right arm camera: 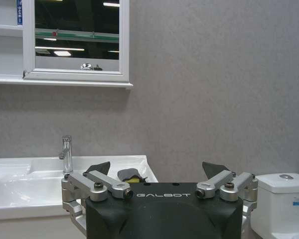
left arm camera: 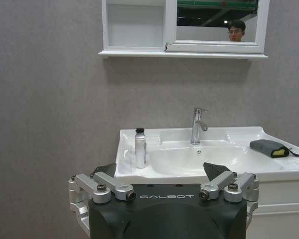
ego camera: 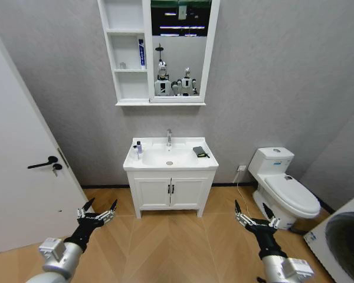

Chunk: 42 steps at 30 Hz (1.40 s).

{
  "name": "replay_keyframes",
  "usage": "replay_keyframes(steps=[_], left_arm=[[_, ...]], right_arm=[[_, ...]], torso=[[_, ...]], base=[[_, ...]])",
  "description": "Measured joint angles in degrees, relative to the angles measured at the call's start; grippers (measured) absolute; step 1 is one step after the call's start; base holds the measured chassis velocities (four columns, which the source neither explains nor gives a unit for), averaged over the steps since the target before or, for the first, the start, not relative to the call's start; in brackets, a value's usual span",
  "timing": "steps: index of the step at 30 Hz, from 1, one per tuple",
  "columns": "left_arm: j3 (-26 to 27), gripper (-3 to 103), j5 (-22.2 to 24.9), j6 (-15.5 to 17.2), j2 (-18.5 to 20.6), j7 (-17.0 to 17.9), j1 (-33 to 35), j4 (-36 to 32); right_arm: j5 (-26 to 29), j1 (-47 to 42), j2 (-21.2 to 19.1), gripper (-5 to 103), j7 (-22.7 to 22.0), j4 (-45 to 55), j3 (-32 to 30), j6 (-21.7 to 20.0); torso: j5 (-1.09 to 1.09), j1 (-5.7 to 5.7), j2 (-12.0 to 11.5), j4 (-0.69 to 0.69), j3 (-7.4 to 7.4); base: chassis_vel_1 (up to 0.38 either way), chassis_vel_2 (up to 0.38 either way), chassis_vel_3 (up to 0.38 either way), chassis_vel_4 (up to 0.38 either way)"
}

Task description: Move facial cleanser and shampoo from washbasin to cabinet, then wipe washbasin with towel.

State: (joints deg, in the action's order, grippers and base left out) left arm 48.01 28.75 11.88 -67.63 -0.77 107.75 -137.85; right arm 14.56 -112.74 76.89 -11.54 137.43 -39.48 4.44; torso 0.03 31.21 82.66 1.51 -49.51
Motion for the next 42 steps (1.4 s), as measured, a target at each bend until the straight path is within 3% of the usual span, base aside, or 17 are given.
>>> replay_keyframes(steps=[1, 2, 4, 5, 7, 8, 11, 12, 14, 17, 28, 42], left_arm=[[0.0, 99, 0.0, 0.0, 0.0, 0.0, 0.0, 0.1], [-0.1, 99, 0.0, 0.0, 0.0, 0.0, 0.0, 0.1], [-0.1, 99, 0.0, 0.0, 0.1, 0.0, 0.0, 0.0], [-0.1, 99, 0.0, 0.0, 0.1, 0.0, 0.0, 0.2], [-0.1, 99, 0.0, 0.0, 0.1, 0.0, 0.0, 0.3], [-0.1, 99, 0.0, 0.0, 0.1, 0.0, 0.0, 0.3], [-0.1, 99, 0.0, 0.0, 0.2, 0.0, -0.1, 0.3], [-0.1, 99, 0.0, 0.0, 0.3, 0.0, -0.1, 0.4], [-0.2, 99, 0.0, 0.0, 0.3, 0.0, -0.2, 0.6], [-0.4, 99, -0.1, 0.0, 0.4, 0.0, -0.3, 1.0], [-0.7, 99, -0.7, 0.0, 0.5, 0.0, -0.4, 1.7], [-1.8, 99, -4.7, -1.2, 1.4, -0.5, -1.3, 7.3]], right_arm=[[0.1, 0.0, -0.1, 100, 0.0, 0.0, 0.0, 0.0], [0.2, 0.0, -0.1, 100, 0.0, 0.1, 0.0, -0.1], [0.3, 0.1, -0.1, 100, 0.0, 0.0, 0.0, -0.1], [0.3, 0.1, -0.1, 100, 0.0, -0.1, 0.0, -0.1], [0.3, 0.2, -0.1, 100, -0.1, -0.2, 0.0, -0.1], [0.3, 0.4, -0.1, 100, -0.2, -0.4, 0.0, -0.2], [0.3, 0.5, -0.1, 100, -0.3, -0.5, 0.1, -0.2], [0.2, 0.6, -0.2, 100, -0.3, -0.6, 0.1, -0.2], [0.2, 0.7, -0.2, 100, -0.8, -1.0, 0.1, -0.2], [0.1, 0.7, -0.3, 100, -1.1, -1.2, 0.1, -0.2], [0.3, 2.1, -0.8, 100, -1.8, -2.9, 0.7, 0.2], [-7.7, 1.6, 0.5, 100, -2.9, -4.0, 6.6, 1.7]], torso=[[-0.14, 0.00, 0.0, 0.03, 0.00], [0.04, 0.01, 0.0, -0.02, -0.01], [0.07, 0.00, 0.0, 0.00, 0.00], [-0.12, 0.00, 0.0, 0.00, 0.00], [-0.13, 0.01, 0.0, 0.03, 0.00], [0.04, 0.04, 0.0, -0.02, -0.02], [0.02, 0.03, 0.0, 0.00, -0.01], [-0.12, 0.00, 0.0, 0.00, 0.00], [0.01, -0.02, 0.0, 0.01, 0.00], [-0.08, -0.04, 0.0, 0.02, 0.01], [-0.03, -0.05, 0.0, 0.00, 0.01], [-0.05, -0.02, 0.0, 0.00, 0.00]], base=[[-0.358, 0.350, 0.364, -0.327], [-0.361, 0.376, 0.364, -0.376], [-0.361, 0.367, 0.337, -0.376], [-0.313, 0.280, 0.322, -0.327], [-0.298, 0.280, 0.322, -0.304], [-0.244, 0.298, 0.267, -0.282], [-0.244, 0.257, 0.235, -0.245], [-0.214, 0.155, 0.170, -0.194], [-0.159, 0.157, 0.136, -0.177], [-0.136, 0.144, 0.150, -0.151], [-0.116, 0.114, 0.133, -0.112], [-0.114, 0.102, 0.106, -0.085]])
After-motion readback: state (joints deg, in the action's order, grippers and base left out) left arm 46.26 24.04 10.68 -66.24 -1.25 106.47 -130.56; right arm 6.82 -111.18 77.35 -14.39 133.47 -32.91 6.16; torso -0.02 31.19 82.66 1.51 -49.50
